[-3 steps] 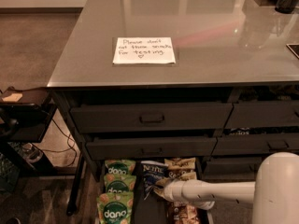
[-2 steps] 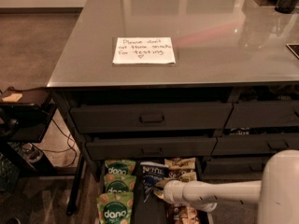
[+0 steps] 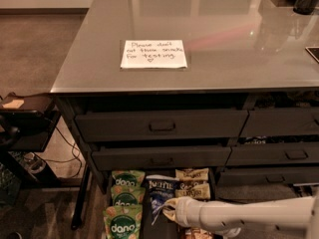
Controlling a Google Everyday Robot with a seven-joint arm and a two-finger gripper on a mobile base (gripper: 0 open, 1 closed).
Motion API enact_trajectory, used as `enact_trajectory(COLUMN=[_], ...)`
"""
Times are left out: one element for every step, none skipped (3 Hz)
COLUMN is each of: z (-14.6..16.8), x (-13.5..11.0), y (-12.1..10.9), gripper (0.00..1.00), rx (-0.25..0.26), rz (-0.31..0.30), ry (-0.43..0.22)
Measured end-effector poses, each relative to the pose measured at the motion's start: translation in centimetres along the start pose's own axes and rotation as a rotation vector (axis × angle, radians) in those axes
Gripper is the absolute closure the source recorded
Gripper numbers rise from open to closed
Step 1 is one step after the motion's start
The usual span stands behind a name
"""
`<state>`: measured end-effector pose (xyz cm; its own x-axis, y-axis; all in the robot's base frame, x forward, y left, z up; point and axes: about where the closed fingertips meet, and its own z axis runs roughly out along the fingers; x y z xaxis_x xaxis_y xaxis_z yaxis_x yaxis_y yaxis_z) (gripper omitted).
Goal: Pick blue chip bag from bottom drawer and place on counter
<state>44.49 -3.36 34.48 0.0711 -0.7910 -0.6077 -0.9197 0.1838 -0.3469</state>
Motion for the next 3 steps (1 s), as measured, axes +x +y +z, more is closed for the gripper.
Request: enact_trajectory(z=[-3.2, -5.5, -6.6], x=[-4.4, -9.9, -14.4], y=[0.5, 0.1, -1.2], gripper=[1.0, 1.0, 1.0], rx=[0.002, 0.004, 0.007], rz=[-0.055, -0.141, -0.205], ry=[-0.055, -0.134, -0.179])
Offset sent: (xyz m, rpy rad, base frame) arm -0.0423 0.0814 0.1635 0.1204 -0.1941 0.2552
